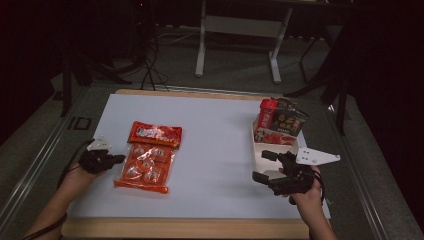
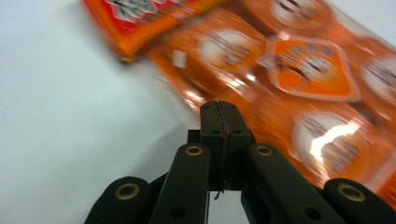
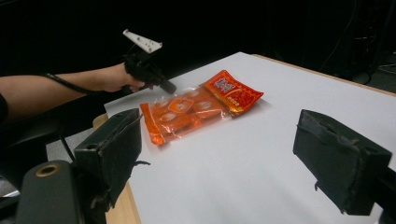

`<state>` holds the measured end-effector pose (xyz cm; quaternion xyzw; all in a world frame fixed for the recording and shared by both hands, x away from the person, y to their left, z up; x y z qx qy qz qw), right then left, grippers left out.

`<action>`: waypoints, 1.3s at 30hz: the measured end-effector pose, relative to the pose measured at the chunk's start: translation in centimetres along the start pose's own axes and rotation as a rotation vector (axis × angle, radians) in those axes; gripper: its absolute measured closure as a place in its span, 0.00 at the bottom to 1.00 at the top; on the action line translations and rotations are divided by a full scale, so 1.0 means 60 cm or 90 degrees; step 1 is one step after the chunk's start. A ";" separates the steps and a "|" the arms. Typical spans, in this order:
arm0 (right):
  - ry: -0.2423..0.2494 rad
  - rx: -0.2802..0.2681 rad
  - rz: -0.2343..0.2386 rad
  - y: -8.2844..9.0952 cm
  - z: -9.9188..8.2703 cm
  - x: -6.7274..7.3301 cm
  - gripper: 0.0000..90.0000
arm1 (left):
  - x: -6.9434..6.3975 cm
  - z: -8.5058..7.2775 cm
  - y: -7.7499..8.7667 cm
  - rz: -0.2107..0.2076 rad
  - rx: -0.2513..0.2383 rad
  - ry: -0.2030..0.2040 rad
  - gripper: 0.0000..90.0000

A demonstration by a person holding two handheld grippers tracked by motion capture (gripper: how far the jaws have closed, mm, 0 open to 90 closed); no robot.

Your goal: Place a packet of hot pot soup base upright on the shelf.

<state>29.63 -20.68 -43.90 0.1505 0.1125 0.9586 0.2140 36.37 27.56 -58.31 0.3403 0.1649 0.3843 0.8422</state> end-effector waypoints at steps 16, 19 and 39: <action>-0.004 -0.002 0.003 0.001 0.000 -0.002 0.17 | 0.002 0.024 -0.051 -0.024 -0.002 0.004 1.00; -0.004 -0.002 0.004 0.000 0.000 -0.002 0.17 | 0.000 0.025 -0.052 -0.028 0.000 0.005 1.00; -0.002 0.003 0.004 0.000 -0.002 -0.002 0.17 | -0.115 0.084 -0.107 -0.121 0.002 -0.060 1.00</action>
Point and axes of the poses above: each handheld gripper's, and its own axes: y roughly backward along the jaws, z roughly out of its top, x roughly to its left, the point moved 7 cm from there along -y, roughly forward along the jaws, and after that the axes turned 3 degrees about -y, right-handed, at the moved point
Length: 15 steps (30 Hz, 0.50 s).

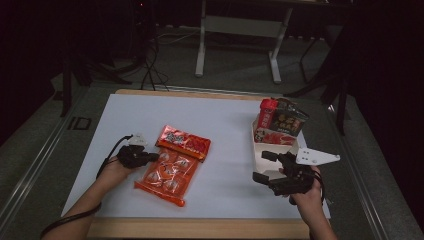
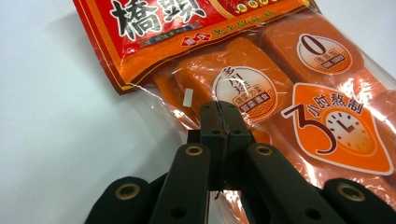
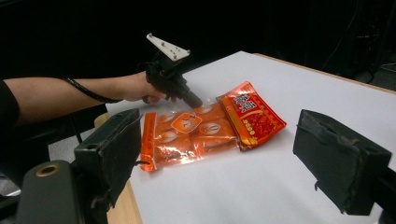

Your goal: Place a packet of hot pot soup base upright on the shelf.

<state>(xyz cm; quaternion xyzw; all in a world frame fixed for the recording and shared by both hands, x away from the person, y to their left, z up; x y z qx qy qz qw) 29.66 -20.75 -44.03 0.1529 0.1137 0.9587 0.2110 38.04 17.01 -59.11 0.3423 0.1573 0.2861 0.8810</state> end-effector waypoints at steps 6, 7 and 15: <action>0.002 -0.003 0.000 0.002 0.001 0.001 0.17 | -0.016 0.008 -0.009 -0.006 0.002 -0.019 1.00; 0.002 -0.003 0.000 0.002 0.001 0.001 0.17 | -0.016 0.009 -0.009 -0.007 0.002 -0.021 1.00; 0.008 -0.005 -0.006 0.006 0.004 0.003 0.17 | -0.030 0.006 0.021 -0.025 -0.016 -0.042 1.00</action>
Point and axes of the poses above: each handheld gripper's, and its own axes: y roughly backward along the jaws, z roughly out of its top, x roughly to its left, the point moved 7 cm from there along -y, roughly forward along the jaws, and after that the axes turned 3 degrees about -y, right-handed, at the moved point
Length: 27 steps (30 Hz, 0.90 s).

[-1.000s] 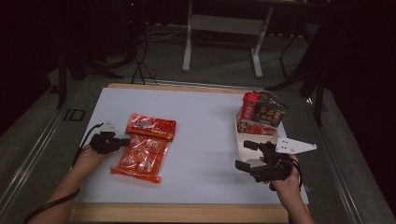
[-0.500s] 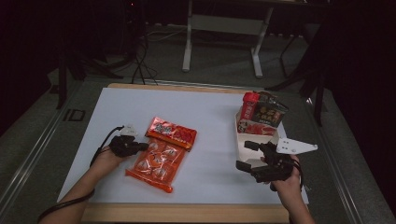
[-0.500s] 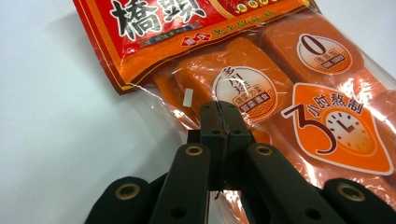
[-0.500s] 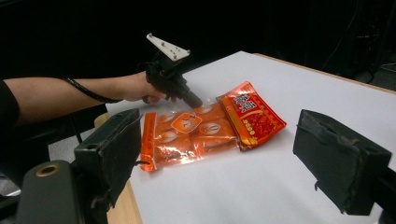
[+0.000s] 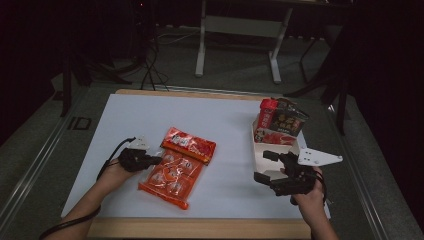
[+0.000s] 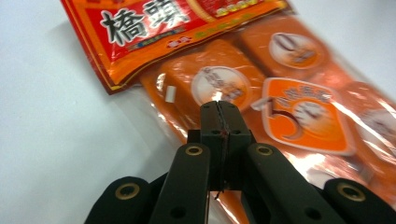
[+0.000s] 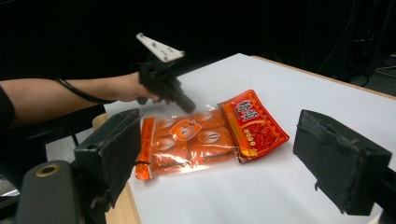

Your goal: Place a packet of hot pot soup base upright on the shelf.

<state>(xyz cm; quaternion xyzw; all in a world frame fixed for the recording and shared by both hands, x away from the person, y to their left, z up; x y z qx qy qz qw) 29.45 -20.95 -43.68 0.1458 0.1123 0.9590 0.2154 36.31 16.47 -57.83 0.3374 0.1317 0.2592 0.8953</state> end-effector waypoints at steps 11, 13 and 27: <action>0.007 -0.013 -0.025 0.020 -0.008 -0.005 0.17 | -0.021 -0.045 0.049 -0.009 0.032 -0.005 1.00; 0.006 -0.012 -0.023 0.021 -0.010 -0.005 0.17 | -0.025 -0.053 0.046 -0.014 0.043 -0.005 1.00; 0.012 0.001 -0.070 0.018 -0.027 -0.018 0.17 | -0.062 -0.055 0.022 -0.057 0.043 0.003 1.00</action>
Point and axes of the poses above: each handheld gripper's, and its own axes: y roughly backward along the jaws, z roughly out of its top, x roughly to its left, the point moved 7 cm from there along -y, roughly forward along the jaws, and after that the axes turned 3 degrees about -y, right-handed, at the moved point
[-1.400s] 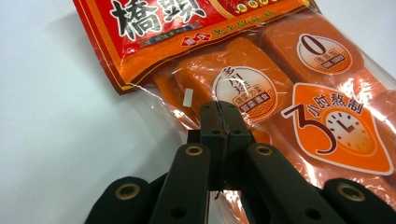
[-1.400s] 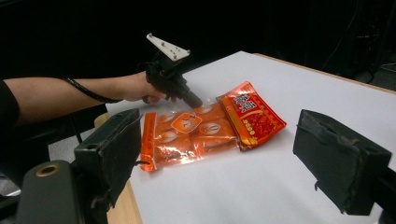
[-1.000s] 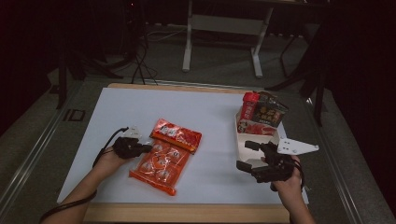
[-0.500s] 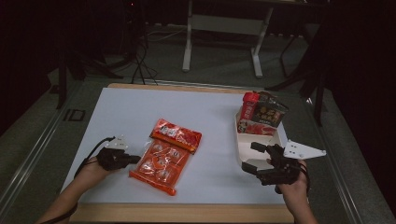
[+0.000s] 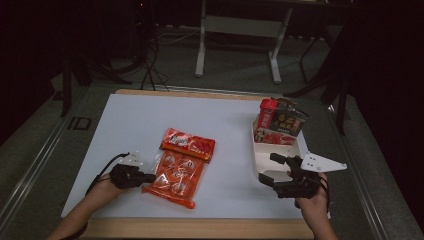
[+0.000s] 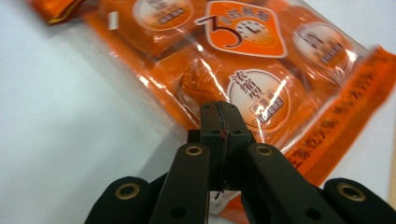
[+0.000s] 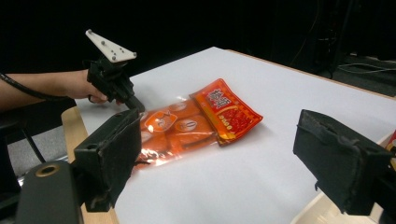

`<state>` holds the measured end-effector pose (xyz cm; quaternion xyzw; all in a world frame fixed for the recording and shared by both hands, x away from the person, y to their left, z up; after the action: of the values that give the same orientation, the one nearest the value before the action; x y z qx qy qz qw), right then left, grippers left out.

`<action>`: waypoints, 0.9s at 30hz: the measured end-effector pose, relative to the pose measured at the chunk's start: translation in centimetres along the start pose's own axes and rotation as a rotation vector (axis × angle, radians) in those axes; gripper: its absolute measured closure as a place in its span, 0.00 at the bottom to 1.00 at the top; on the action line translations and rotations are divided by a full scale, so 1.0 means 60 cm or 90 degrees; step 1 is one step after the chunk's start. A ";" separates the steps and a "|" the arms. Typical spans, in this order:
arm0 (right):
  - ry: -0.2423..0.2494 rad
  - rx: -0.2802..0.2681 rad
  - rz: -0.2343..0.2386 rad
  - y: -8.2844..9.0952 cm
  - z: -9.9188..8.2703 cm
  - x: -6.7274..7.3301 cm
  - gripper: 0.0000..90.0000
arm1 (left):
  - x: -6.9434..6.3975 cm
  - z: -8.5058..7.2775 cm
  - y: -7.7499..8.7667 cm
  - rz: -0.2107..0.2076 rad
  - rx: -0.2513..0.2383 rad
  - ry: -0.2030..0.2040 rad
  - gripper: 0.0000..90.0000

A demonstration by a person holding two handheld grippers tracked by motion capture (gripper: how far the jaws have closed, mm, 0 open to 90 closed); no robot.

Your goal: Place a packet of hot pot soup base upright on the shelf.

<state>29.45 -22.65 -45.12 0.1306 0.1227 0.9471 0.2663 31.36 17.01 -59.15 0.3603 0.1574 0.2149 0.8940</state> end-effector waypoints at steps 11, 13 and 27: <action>-0.001 -0.001 0.006 -0.001 0.000 0.002 0.17 | -0.047 0.029 -0.037 -0.061 -0.009 -0.021 1.00; 0.000 -0.001 0.007 -0.001 0.001 0.002 0.17 | -0.050 0.034 -0.041 -0.065 -0.010 -0.027 1.00; 0.005 -0.005 0.005 0.002 0.003 0.004 0.17 | -0.030 0.061 -0.004 -0.007 -0.076 0.028 0.74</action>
<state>29.27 -22.60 -44.85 0.1261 0.1198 0.9492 0.2621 31.48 13.85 -56.59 0.3005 0.1656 0.2270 0.9115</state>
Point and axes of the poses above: each handheld gripper's, and its own axes: y roughly backward along the jaws, z roughly out of its top, x roughly to its left, the point moved 7 cm from there along -y, roughly forward along the jaws, and after that the axes turned 3 degrees about -y, right-handed, at the moved point
